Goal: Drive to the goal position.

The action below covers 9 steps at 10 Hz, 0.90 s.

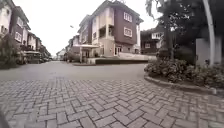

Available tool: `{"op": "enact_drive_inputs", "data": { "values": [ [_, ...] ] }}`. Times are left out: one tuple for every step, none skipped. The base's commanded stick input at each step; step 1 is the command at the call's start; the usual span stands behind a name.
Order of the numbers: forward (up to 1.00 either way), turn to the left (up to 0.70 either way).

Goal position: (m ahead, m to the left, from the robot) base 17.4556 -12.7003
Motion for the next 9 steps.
{"op": "enact_drive_inputs", "data": {
  "values": [
    [0.7,0.0],
    [0.7,0.0],
    [0.7,0.0],
    [0.7,0.0],
    [0.7,0.0],
    [0.7,0.0],
    [0.7,0.0],
    [0.7,0.0],
    [0.7,0.0]
  ]
}}
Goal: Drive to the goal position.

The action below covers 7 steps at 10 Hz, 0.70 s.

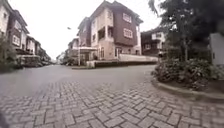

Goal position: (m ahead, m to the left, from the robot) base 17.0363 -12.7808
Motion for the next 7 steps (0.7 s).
{"op": "enact_drive_inputs", "data": {
  "values": [
    [0.7,0.0],
    [0.7,0.0],
    [0.7,0.0],
    [0.7,0.0],
    [0.7,0.0],
    [0.7,0.0],
    [0.7,0.0]
  ]
}}
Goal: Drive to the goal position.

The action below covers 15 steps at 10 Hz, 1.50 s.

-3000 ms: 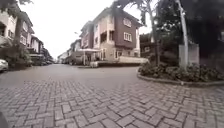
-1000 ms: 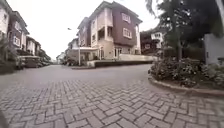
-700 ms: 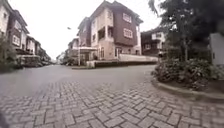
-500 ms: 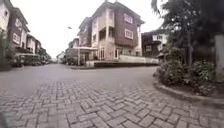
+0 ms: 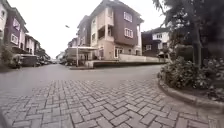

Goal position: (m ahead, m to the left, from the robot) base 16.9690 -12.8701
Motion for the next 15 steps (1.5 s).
{"op": "enact_drive_inputs", "data": {
  "values": [
    [0.7,0.0],
    [0.7,0.0],
    [0.7,0.0],
    [0.7,0.0],
    [0.7,0.0],
    [0.7,0.0],
    [0.7,0.0],
    [0.7,0.0],
    [0.7,0.0],
    [0.7,0.0],
    [0.7,0.0],
    [0.7,0.0],
    [0.7,0.0],
    [0.7,0.0],
    [0.7,0.0]
  ]
}}
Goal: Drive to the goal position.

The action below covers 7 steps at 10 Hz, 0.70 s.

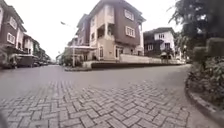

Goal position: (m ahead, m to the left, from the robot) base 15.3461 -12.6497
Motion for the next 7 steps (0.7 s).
{"op": "enact_drive_inputs", "data": {
  "values": [
    [0.7,0.0],
    [0.7,0.0],
    [0.7,0.0],
    [0.7,0.0],
    [0.7,0.0],
    [0.7,0.0],
    [0.7,0.0]
  ]
}}
